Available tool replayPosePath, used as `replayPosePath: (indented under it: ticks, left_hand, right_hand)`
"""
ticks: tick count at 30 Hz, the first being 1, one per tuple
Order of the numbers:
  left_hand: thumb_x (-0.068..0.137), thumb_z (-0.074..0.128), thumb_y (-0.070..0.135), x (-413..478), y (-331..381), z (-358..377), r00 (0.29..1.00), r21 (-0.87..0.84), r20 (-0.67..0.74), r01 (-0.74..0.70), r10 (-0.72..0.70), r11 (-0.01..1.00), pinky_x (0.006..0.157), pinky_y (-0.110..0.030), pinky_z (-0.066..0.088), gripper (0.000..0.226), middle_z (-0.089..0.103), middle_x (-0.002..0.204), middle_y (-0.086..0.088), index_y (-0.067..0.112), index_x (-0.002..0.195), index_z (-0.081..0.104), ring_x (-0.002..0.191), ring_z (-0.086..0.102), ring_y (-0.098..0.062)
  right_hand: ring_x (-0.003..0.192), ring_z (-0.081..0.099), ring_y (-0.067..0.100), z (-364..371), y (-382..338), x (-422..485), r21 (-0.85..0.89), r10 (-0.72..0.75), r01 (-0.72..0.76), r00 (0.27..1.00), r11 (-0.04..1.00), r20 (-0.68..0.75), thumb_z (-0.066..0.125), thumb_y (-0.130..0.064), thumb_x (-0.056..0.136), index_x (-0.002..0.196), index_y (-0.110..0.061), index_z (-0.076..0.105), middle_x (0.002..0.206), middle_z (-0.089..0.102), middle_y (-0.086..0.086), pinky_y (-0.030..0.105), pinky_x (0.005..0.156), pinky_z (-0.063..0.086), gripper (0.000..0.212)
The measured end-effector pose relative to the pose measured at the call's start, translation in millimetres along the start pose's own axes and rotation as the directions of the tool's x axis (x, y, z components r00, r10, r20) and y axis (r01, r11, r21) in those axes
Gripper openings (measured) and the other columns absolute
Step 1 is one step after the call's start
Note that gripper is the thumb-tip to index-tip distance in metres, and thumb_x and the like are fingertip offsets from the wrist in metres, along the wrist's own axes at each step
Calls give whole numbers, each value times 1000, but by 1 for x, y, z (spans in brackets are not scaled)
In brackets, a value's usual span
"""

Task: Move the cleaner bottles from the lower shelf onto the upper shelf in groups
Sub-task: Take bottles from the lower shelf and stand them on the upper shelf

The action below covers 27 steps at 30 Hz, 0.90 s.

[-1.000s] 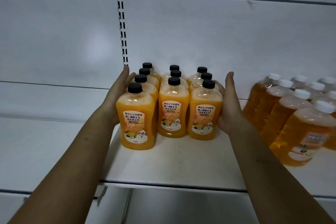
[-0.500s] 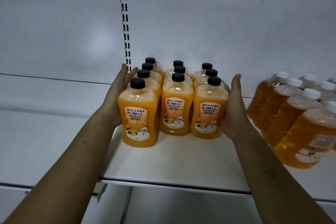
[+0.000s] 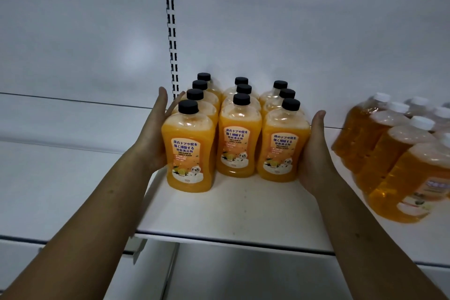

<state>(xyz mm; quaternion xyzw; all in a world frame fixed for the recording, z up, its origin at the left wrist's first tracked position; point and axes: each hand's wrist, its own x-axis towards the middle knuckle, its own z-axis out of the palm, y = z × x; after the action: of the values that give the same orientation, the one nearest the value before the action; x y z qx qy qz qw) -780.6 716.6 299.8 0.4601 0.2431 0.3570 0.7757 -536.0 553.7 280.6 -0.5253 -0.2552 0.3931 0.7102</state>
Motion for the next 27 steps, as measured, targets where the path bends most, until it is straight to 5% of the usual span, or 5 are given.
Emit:
replayPosePath:
  ticks: [9,13,17,24,27]
  left_hand:
    - [95,27,81,-10,-7,-4,998,50,49,-39,36,998,87,-48,63,78,69,138,-8,34,155,46,111,75,-31]
    - [70,59,89,-26,-9,-19,962,267,145,-265,233,927,97,-40,60,99,57,147,25,55,157,27,128,65,-16]
    - [62,101,27,-36,-26,-29,927,590,280,-371,249,718,90,-28,60,141,60,142,20,50,163,5,125,65,-10]
    - [67,99,24,-37,-37,-36,952,576,181,-306,247,758,96,-36,61,117,71,132,7,30,162,30,119,70,-18]
    - [61,99,28,-38,-38,-32,951,558,173,-308,255,771,85,-24,61,123,71,130,11,33,162,28,116,71,-12]
  right_hand:
    - [117,72,32,1,3,-3,-35,-25,25,1000,999,8,22,-90,84,138,-33,64,125,76,10,63,109,49,89]
    - [120,71,32,1,3,-7,-115,-170,175,984,978,51,59,-100,55,149,-36,52,133,72,7,60,103,53,114]
    - [120,70,25,0,5,-4,-330,-309,311,949,891,60,86,-81,48,152,-42,42,137,68,-3,59,100,56,120]
    - [122,68,25,-5,9,1,-383,-347,340,936,859,53,92,-77,41,151,-42,42,138,67,-4,59,100,56,126]
    - [122,68,26,-5,8,1,-370,-356,357,932,858,75,93,-74,44,151,-41,43,138,67,-3,60,100,56,123]
